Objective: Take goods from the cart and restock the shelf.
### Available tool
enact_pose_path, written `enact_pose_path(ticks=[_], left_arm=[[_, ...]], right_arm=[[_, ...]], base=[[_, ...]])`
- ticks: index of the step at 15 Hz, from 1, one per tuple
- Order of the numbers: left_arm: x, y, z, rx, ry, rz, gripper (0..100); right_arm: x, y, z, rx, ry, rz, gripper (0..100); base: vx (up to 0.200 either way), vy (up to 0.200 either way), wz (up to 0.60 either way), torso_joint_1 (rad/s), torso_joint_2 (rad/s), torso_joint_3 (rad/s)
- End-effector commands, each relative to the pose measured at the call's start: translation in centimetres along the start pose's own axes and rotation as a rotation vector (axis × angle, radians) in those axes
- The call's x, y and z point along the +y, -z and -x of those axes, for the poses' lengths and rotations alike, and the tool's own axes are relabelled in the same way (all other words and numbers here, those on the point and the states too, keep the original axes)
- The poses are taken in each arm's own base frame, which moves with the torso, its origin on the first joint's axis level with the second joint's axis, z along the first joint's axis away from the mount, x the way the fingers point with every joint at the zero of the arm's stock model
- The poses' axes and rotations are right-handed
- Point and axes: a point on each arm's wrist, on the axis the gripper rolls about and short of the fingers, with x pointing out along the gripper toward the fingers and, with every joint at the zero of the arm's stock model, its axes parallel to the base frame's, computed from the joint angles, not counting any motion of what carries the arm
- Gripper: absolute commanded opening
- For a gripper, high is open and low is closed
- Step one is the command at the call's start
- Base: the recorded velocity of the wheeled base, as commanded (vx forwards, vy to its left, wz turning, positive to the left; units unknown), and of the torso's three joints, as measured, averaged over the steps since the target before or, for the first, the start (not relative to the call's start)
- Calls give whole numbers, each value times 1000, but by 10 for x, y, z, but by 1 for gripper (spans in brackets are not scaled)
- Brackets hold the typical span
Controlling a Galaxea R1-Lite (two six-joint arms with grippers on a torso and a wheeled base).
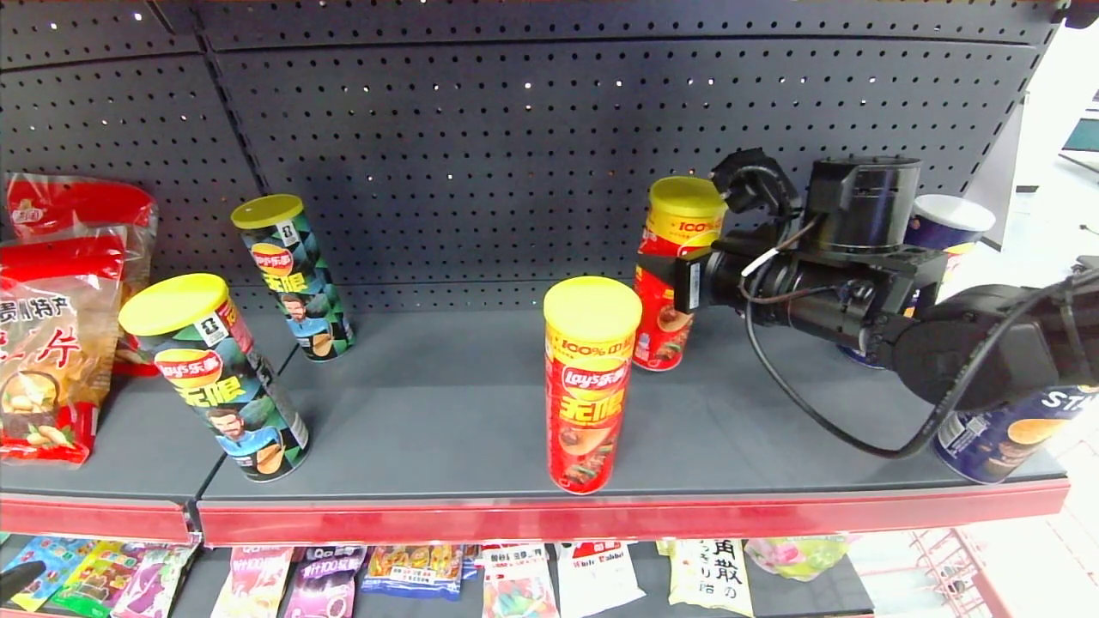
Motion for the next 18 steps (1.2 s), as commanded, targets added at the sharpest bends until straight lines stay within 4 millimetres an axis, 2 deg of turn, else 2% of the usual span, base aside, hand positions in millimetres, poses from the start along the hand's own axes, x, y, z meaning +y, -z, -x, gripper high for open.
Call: enact_pose_path(ticks=[1, 4, 8, 18], left_arm=[[0, 0, -1, 5, -2, -1, 100], [0, 1, -1, 6, -2, -1, 100], [0, 2, 0, 8, -2, -1, 100], [1, 10, 7, 23, -4, -5, 100]], right_arm=[[4, 3, -12, 6, -13, 0, 0], [15, 4, -19, 5, -49, 3, 0], [18, 2, -32, -13, -60, 5, 0], [26, 8, -38, 1, -107, 7, 0]], base=[[0, 0, 0, 0, 0, 0], [0, 0, 0, 0, 0, 0], [0, 0, 0, 0, 0, 0], [0, 0, 0, 0, 0, 0]])
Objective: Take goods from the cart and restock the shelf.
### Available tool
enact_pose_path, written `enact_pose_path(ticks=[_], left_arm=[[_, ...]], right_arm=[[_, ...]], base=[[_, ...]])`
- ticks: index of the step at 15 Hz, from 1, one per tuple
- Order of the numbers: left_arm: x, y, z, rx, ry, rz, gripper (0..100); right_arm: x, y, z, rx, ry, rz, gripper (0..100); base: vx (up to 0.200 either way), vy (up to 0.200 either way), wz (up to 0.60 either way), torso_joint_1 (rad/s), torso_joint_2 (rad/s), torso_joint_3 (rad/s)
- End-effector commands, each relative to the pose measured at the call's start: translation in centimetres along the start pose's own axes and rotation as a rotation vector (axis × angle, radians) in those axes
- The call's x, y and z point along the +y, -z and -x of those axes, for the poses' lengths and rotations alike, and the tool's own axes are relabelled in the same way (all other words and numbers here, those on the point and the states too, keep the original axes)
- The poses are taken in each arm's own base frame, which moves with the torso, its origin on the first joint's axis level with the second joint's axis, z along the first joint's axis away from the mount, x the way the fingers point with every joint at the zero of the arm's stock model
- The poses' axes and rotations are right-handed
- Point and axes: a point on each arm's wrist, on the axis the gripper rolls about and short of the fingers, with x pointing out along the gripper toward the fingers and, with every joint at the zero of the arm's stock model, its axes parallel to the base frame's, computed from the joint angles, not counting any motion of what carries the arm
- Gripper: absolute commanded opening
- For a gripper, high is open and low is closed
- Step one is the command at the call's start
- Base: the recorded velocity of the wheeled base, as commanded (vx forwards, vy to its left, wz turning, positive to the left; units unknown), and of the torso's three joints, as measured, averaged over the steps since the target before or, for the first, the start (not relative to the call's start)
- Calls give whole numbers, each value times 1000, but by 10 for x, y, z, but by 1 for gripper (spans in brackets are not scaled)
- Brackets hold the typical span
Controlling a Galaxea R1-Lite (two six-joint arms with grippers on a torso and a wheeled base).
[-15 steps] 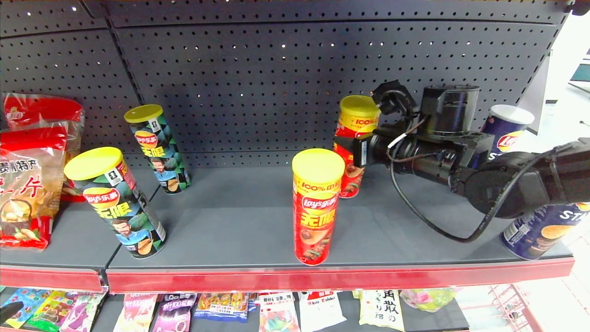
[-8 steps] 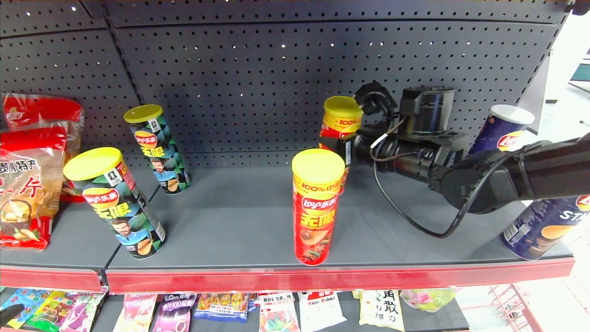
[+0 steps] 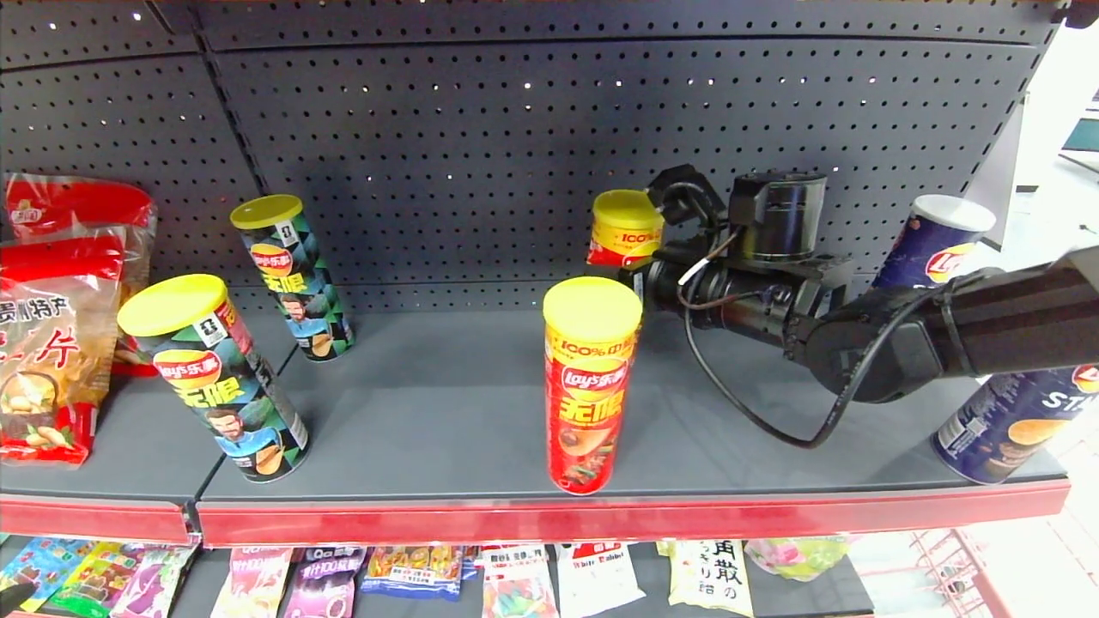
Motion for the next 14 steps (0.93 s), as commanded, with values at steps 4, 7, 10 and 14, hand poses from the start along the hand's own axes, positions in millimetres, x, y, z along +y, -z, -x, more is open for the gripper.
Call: enact_pose_path(ticks=[4, 7, 10, 14], left_arm=[[0, 0, 0, 1, -1, 0, 100], [0, 0, 0, 3, 0, -1, 100], [0, 0, 0, 3, 0, -1, 100], [0, 0, -1, 5, 0, -1, 100]], right_arm=[[4, 3, -6, 7, -6, 3, 0], [4, 4, -10, 6, -3, 3, 0], [4, 7, -12, 15, -2, 2, 0], [4, 9, -12, 22, 2, 0, 0]], base=[[0, 0, 0, 0, 0, 0], [0, 0, 0, 0, 0, 0], [0, 0, 0, 0, 0, 0], [0, 0, 0, 0, 0, 0]])
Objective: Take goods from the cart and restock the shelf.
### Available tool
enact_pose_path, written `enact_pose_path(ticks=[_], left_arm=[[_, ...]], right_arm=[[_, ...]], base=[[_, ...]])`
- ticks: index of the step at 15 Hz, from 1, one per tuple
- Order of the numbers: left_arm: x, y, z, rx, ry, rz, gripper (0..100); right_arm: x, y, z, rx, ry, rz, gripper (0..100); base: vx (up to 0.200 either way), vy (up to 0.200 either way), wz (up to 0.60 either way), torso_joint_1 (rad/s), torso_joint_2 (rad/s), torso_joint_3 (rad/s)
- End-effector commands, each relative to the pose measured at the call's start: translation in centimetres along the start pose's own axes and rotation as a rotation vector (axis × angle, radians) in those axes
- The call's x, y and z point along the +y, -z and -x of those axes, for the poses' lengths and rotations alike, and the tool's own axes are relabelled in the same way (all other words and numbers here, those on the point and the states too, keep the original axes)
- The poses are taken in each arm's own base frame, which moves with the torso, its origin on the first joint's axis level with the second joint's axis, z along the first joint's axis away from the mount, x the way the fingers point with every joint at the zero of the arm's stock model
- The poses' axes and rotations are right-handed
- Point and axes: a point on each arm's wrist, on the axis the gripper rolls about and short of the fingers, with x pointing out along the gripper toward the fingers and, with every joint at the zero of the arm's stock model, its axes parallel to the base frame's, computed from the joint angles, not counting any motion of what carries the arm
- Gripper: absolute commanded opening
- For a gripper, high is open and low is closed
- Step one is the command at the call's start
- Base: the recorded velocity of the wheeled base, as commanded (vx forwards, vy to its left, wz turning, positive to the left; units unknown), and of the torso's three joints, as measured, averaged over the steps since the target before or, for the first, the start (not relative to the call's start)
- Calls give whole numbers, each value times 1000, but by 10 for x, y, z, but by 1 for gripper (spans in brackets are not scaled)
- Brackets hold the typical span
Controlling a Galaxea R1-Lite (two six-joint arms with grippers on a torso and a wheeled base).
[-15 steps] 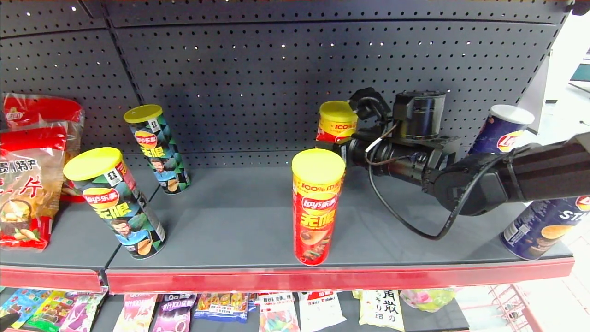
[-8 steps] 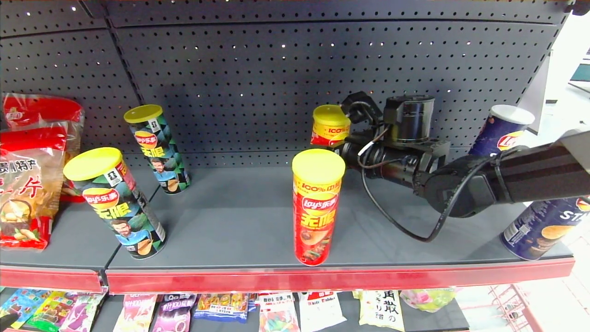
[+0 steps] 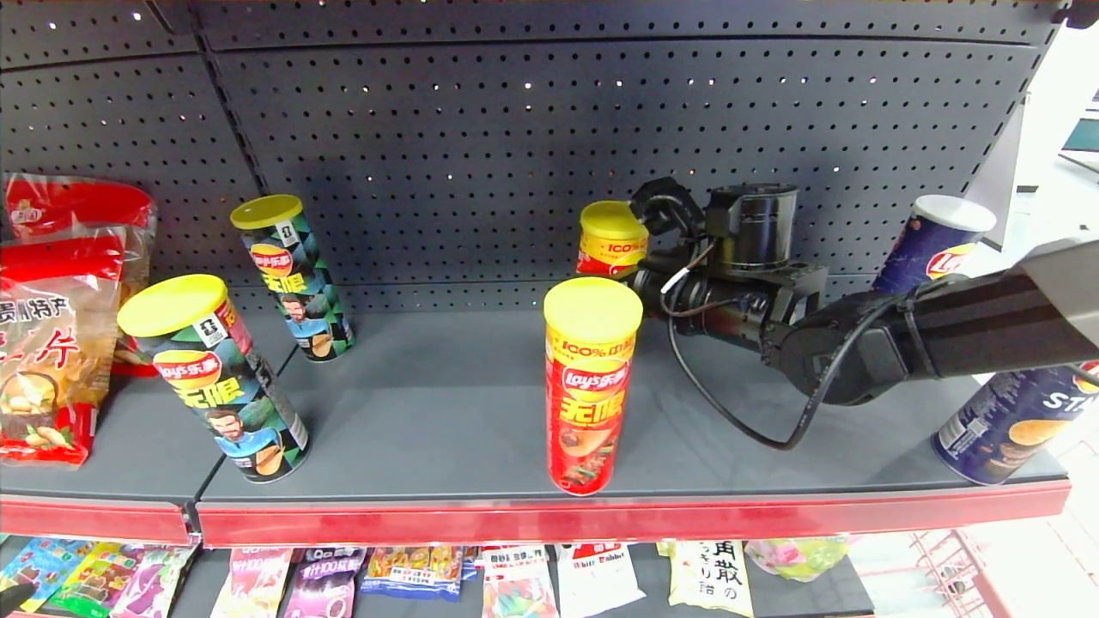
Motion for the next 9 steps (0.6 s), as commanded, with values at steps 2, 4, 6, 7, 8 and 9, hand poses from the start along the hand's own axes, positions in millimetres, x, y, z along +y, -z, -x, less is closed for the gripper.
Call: enact_pose_path(ticks=[2, 4, 6, 7, 8, 9], left_arm=[[0, 0, -1, 5, 0, -2, 100], [0, 0, -1, 5, 0, -2, 100], [0, 0, -1, 5, 0, -2, 100], [0, 0, -1, 5, 0, -2, 100], [0, 0, -1, 5, 0, -2, 100], [0, 0, -1, 7, 1, -2, 100]], right_arm=[[0, 1, 0, 5, 1, 0, 0], [0, 1, 0, 5, 2, 1, 100], [0, 1, 0, 3, 2, 0, 100], [0, 1, 1, 3, 2, 0, 100], [0, -1, 2, 0, 3, 0, 100], [0, -1, 3, 0, 4, 0, 100]], base=[[0, 0, 0, 0, 0, 0], [0, 0, 0, 0, 0, 0], [0, 0, 0, 0, 0, 0], [0, 0, 0, 0, 0, 0], [0, 0, 0, 0, 0, 0], [0, 0, 0, 0, 0, 0]])
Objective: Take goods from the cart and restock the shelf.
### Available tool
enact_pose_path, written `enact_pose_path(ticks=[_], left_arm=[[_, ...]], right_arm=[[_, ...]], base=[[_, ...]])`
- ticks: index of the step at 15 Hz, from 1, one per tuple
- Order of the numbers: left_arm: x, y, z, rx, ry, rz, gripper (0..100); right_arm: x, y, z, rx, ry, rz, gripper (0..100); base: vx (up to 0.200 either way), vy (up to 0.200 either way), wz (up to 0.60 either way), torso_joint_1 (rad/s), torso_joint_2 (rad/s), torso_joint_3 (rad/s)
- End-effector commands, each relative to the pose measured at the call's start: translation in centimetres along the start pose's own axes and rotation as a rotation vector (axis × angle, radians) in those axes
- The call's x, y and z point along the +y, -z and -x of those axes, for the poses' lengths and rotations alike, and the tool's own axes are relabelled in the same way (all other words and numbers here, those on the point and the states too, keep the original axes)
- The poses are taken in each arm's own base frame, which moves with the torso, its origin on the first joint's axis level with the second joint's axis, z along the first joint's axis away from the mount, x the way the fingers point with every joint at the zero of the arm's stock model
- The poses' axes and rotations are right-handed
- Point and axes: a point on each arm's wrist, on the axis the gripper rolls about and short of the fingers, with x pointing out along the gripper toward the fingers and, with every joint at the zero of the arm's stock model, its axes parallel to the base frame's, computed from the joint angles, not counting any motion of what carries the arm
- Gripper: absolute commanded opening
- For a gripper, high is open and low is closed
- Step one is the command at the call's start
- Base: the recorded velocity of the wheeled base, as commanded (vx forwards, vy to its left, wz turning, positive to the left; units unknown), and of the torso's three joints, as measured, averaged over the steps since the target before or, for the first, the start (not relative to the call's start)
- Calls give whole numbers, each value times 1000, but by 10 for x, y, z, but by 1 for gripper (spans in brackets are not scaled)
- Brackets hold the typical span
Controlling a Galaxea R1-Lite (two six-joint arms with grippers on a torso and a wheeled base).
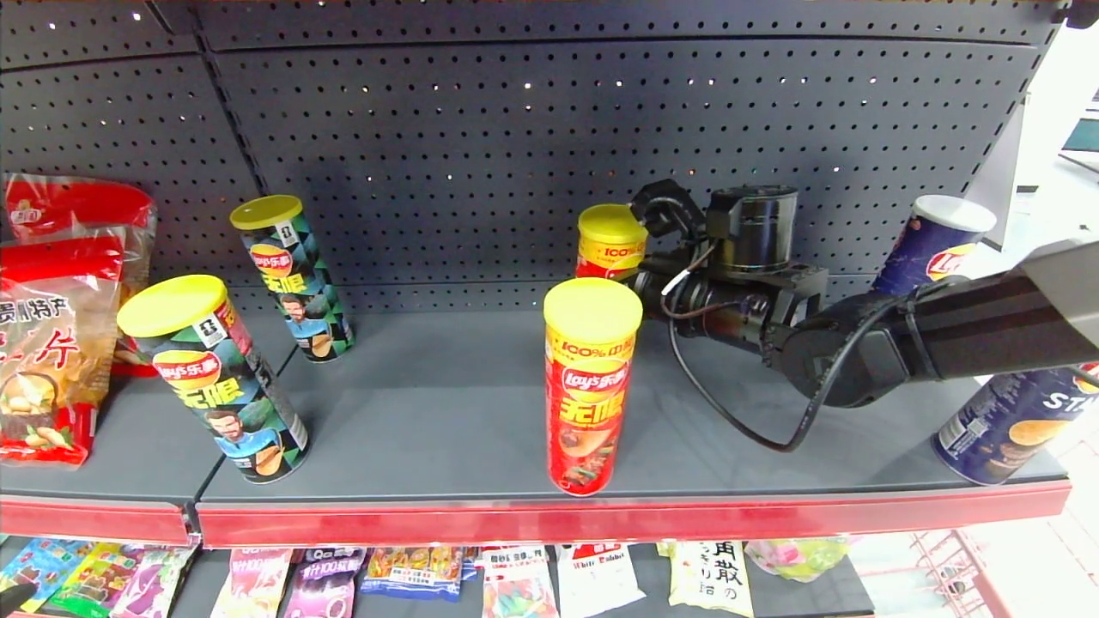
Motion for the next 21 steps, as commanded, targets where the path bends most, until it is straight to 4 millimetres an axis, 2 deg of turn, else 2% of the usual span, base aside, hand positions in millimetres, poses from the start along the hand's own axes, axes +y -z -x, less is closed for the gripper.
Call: enact_pose_path(ticks=[1, 7, 12, 17, 19, 21], left_arm=[[0, 0, -1, 7, 1, -2, 100], [0, 0, -1, 8, 7, -2, 100], [0, -1, -1, 7, 10, -2, 100], [0, -4, -2, 13, 14, -4, 100], [-1, -12, -7, 37, 15, -10, 100], [-1, -24, -15, 76, 22, -20, 100]], right_arm=[[-1, -5, 5, -11, 17, -1, 100], [5, -9, 37, 4, 28, -50, 100], [3, 1, 69, 51, 66, -55, 100], [-9, 18, 107, 109, 144, -65, 100], [-12, 21, 131, 111, 199, -68, 100], [-6, 22, 168, 89, 196, -62, 100]], base=[[0, 0, 0, 0, 0, 0], [0, 0, 0, 0, 0, 0], [0, 0, 0, 0, 0, 0], [0, 0, 0, 0, 0, 0], [0, 0, 0, 0, 0, 0], [0, 0, 0, 0, 0, 0]])
